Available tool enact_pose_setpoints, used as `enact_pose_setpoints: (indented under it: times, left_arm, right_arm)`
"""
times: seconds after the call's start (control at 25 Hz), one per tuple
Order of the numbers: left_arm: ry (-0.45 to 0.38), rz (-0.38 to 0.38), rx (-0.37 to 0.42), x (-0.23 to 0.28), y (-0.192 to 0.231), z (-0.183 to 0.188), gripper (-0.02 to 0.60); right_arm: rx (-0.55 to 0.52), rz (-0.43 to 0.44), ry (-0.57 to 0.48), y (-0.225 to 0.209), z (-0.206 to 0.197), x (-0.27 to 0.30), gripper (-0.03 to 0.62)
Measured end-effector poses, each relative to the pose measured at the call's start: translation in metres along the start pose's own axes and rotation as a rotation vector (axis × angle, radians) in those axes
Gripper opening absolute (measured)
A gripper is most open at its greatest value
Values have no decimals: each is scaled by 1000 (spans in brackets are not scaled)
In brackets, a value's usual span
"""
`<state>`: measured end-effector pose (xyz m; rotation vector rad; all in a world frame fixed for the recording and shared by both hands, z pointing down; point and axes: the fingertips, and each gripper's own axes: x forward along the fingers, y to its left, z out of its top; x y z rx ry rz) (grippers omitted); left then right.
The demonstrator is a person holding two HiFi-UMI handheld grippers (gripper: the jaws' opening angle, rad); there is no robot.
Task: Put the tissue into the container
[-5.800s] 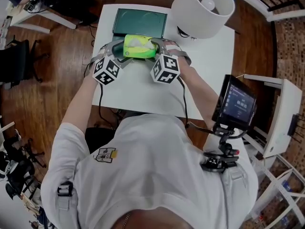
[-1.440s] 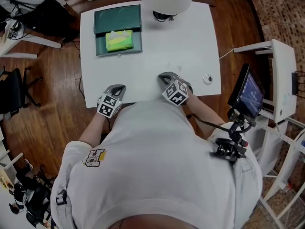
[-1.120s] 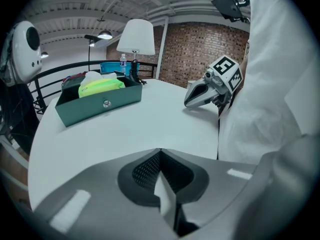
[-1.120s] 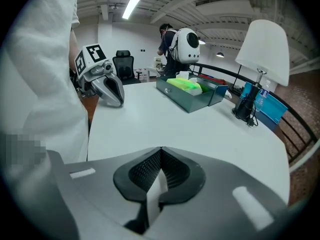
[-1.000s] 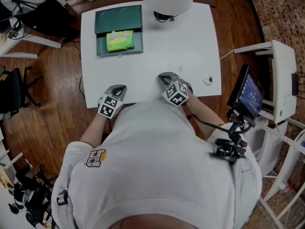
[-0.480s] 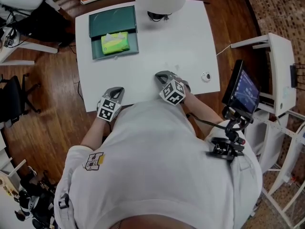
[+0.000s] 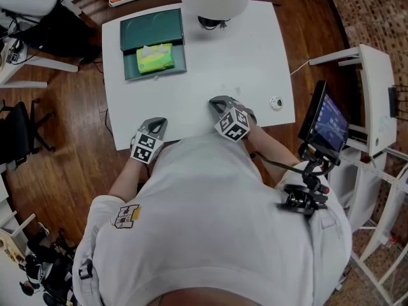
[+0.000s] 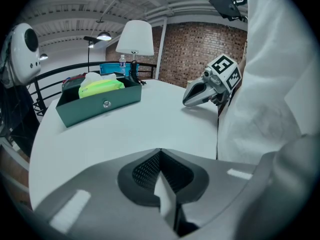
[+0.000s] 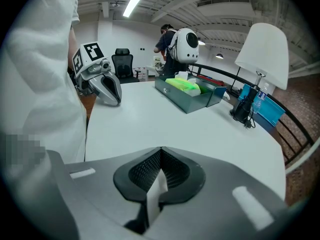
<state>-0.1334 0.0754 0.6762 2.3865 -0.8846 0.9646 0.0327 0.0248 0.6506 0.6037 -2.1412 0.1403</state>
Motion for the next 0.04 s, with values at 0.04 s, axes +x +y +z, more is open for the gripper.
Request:
enact_pose_setpoints:
  times: [0.04]
  left_arm:
    - [0,-1,2,0,0,0,8]
  right_arm:
    - [-1,0,1,0,-1,0,0]
